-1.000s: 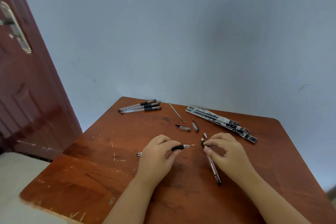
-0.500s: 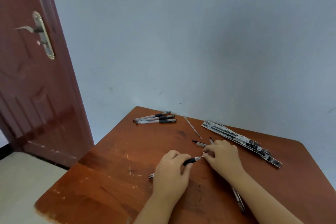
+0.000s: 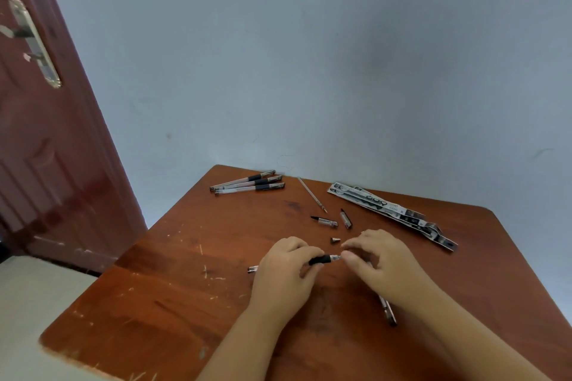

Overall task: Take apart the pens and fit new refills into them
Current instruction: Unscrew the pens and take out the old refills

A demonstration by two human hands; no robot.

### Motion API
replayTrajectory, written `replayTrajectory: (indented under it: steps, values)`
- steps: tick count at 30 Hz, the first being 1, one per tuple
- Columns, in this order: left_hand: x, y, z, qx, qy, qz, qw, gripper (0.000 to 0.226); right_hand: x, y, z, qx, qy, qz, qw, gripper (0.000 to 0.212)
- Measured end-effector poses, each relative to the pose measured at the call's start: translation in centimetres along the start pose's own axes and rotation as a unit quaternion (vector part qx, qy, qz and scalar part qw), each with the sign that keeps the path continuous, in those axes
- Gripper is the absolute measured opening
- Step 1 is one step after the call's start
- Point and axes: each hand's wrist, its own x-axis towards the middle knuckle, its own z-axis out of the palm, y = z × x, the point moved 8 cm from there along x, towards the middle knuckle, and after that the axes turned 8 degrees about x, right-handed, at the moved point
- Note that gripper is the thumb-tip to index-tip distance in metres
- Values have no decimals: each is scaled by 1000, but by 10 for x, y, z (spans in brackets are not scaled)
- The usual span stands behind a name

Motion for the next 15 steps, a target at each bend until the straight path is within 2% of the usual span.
replayTrajectory:
  steps: [2, 6, 10, 12, 15]
  values:
    - [-2, 6, 4, -7, -6, 30, 999, 16, -9, 2, 3, 7, -16, -15, 1000, 56]
    - [-4, 16, 5, -4, -19, 73, 997, 26, -16, 4, 2, 27, -16, -20, 999, 33]
    - [-4, 16, 2, -9, -13, 71, 997, 27, -17, 4, 3, 32, -8, -26, 999, 47]
    - [-4, 17, 1, -13, -11, 72, 997, 27, -16, 5, 2, 33, -3, -20, 999, 38]
    - [-4, 15, 0, 0, -9, 68, 998, 25, -18, -3, -2, -5, 14, -72, 997, 30]
